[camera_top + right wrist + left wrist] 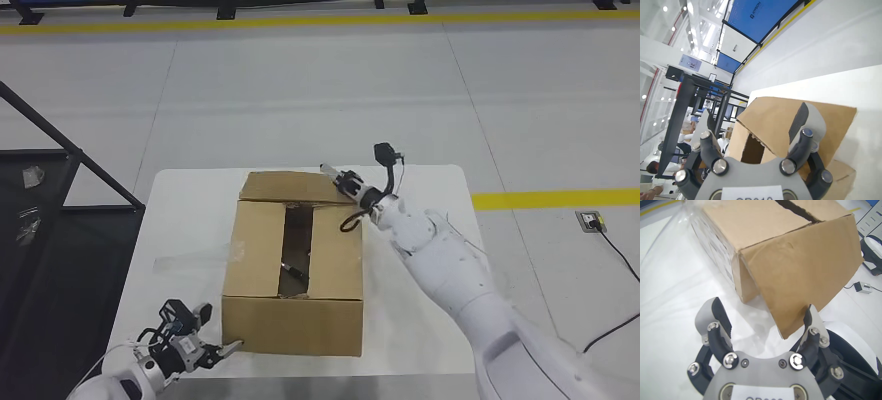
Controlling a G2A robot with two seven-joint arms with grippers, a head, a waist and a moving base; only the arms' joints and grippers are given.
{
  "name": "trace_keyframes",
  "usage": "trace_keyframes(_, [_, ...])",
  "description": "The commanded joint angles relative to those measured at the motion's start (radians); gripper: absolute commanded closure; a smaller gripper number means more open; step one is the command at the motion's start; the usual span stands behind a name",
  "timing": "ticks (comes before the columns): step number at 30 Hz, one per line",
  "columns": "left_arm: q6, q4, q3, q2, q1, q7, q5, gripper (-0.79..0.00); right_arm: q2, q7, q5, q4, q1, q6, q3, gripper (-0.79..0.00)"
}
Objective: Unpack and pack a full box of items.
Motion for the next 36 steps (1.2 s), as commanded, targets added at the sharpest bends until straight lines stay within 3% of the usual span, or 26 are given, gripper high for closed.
trace_keyframes(1, [-0.004,-0.015,-0.016,0.001,0.012,0.025,-0.015,-0.785,0.001,0.082,0.051,-0.02,-0.009,-0.065,0.021,-0.785])
trace_keyframes(4, [-0.014,-0.034,-0.061,0.004,0.039,0.073,-0.078,-0.785,0.005,0.307,0.167,-0.061,-0.021,-0.077,0.057,-0.785])
trace_keyframes(7, [-0.015,-0.043,-0.114,0.005,0.063,0.115,-0.175,-0.785,0.009,0.579,0.299,-0.096,-0.027,0.041,0.089,-0.785])
trace_keyframes(10, [0.026,-0.045,-0.156,0.005,0.074,0.121,-0.238,-0.785,0.005,0.713,0.325,-0.114,-0.032,0.172,0.085,-0.785])
trace_keyframes(17, [0.088,-0.022,-0.144,0.0,0.069,0.109,-0.307,-0.785,-0.029,0.71,0.257,-0.139,-0.056,0.32,0.031,-0.785])
trace_keyframes(23, [0.313,0.027,-0.086,-0.013,0.002,0.089,-0.287,-0.785,-0.059,0.655,0.242,-0.114,-0.062,0.336,0.017,-0.785])
trace_keyframes(27, [0.424,0.05,-0.03,-0.022,-0.047,0.088,-0.236,-0.785,-0.074,0.684,0.283,-0.094,-0.065,0.311,0.03,-0.785])
trace_keyframes(31, [0.411,0.059,0.009,-0.026,-0.068,0.105,-0.203,-0.785,-0.088,0.757,0.367,-0.068,-0.065,0.274,0.06,-0.785])
trace_keyframes(36, [0.334,0.032,-0.014,-0.023,-0.024,0.168,-0.185,-0.785,-0.102,0.818,0.435,-0.05,-0.057,0.226,0.092,-0.785])
